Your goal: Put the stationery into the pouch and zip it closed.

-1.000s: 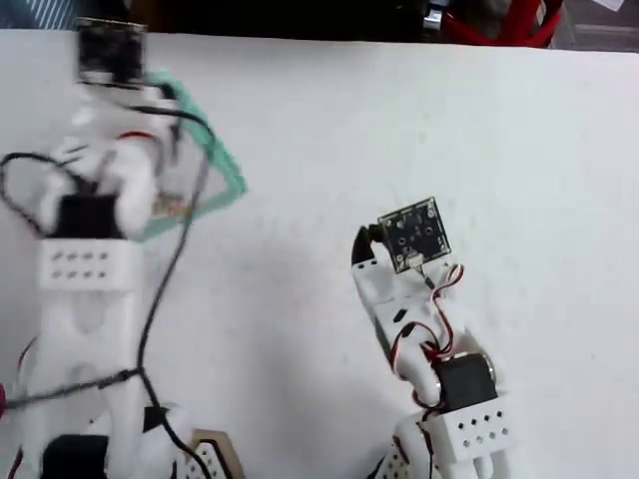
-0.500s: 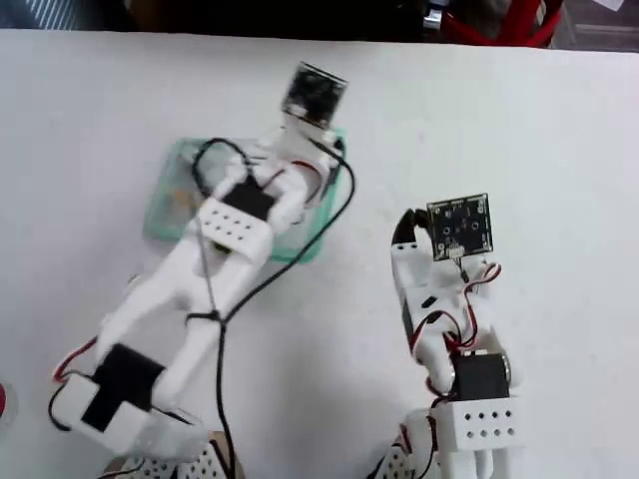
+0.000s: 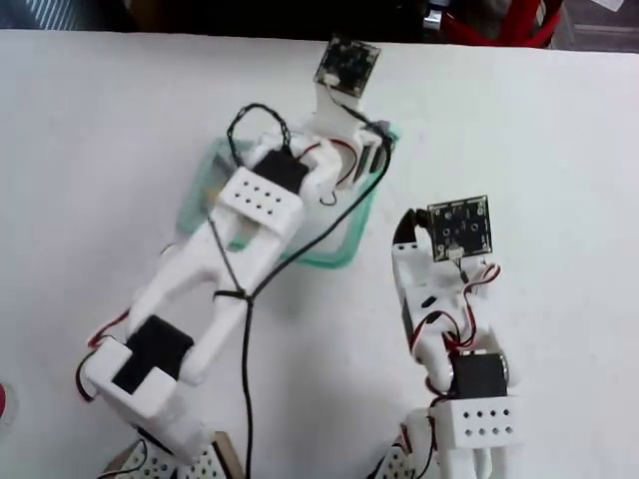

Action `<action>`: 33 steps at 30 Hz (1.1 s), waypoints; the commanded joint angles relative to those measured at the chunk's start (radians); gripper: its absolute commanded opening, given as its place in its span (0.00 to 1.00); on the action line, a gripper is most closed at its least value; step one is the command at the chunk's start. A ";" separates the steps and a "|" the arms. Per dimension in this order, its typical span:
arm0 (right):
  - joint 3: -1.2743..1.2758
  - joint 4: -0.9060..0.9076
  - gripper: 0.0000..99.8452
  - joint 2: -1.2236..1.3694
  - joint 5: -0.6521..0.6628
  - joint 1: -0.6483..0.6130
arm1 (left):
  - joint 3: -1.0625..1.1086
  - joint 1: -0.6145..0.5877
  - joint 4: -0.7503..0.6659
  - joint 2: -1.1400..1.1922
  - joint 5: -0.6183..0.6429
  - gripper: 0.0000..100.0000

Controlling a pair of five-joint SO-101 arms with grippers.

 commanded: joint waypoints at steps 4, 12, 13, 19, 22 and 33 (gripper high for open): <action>-0.009 -0.015 0.02 -0.012 -0.009 0.001 | -0.245 0.048 0.276 0.005 -0.152 0.26; 0.002 -0.016 0.02 -0.007 -0.009 0.036 | -0.387 -0.064 0.374 0.101 -0.216 0.16; 0.012 -0.021 0.02 -0.012 -0.009 0.044 | -0.428 -0.084 0.434 0.070 -0.215 0.14; 0.049 -0.068 0.02 -0.005 -0.009 0.021 | -0.615 -0.193 0.766 -0.162 -0.215 0.02; 0.049 -0.064 0.02 -0.004 -0.006 -0.025 | -0.652 -0.277 0.899 -0.305 -0.215 0.03; -0.069 0.038 0.02 -0.013 0.000 -0.096 | -0.443 -0.641 1.042 -0.897 -0.215 0.03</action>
